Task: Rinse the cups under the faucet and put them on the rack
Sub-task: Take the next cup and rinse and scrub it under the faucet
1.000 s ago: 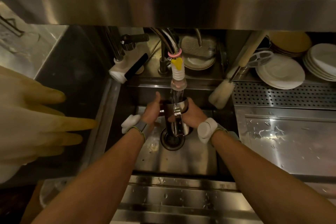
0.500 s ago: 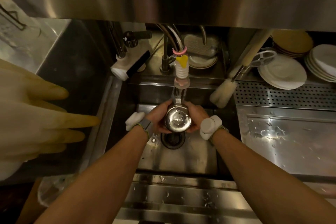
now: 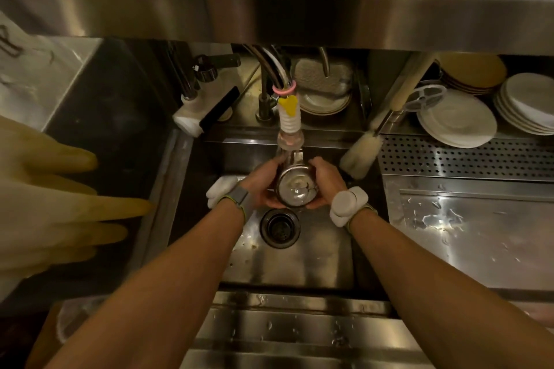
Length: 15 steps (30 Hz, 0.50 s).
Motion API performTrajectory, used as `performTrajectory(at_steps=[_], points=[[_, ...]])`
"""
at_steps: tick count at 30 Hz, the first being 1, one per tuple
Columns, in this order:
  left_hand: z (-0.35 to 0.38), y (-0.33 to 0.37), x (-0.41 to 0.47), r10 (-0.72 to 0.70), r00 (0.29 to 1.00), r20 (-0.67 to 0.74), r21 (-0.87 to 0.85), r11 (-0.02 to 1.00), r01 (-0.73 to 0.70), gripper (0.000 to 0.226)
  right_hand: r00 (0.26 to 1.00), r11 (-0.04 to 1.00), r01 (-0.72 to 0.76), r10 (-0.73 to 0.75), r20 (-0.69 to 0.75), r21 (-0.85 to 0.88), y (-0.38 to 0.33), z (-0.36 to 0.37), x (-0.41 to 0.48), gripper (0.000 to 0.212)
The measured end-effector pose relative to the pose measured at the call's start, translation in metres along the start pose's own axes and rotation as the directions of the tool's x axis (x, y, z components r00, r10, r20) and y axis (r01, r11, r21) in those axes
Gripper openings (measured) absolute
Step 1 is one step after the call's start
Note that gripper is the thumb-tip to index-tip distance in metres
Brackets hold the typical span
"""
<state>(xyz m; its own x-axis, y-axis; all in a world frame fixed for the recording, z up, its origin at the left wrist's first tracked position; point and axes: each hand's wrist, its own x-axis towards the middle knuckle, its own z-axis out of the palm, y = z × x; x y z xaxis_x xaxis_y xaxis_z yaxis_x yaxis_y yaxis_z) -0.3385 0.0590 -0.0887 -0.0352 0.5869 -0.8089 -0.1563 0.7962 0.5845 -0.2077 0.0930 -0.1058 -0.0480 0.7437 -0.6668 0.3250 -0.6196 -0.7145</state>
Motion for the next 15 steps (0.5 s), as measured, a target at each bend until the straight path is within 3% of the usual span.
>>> performTrajectory(at_steps=[4, 7, 10, 15], points=[[-0.023, -0.001, 0.001, 0.069, 0.994, -0.081, -0.173, 0.981, -0.083, 0.037, 0.989, 0.999, 0.024, -0.029, 0.148, 0.035, -0.012, 0.025, -0.007, 0.027], [-0.029, 0.000, 0.007, 0.174, 0.979, -0.110, -0.296, 0.934, -0.199, 0.040, 0.988, 0.993, 0.028, -0.045, 0.151, 0.111, -0.015, 0.031, -0.004, 0.031], [-0.008, 0.000, 0.008, 0.238, 0.965, -0.113, -0.242, 0.935, -0.259, 0.031, 0.997, 0.979, 0.004, -0.021, 0.078, 0.203, -0.008, 0.018, 0.002, 0.034], [0.024, 0.004, -0.001, 0.293, 0.955, -0.039, -0.080, 0.952, -0.296, 0.025, 0.983, 0.937, -0.175, 0.185, -0.005, 0.302, 0.011, -0.007, 0.012, 0.046]])
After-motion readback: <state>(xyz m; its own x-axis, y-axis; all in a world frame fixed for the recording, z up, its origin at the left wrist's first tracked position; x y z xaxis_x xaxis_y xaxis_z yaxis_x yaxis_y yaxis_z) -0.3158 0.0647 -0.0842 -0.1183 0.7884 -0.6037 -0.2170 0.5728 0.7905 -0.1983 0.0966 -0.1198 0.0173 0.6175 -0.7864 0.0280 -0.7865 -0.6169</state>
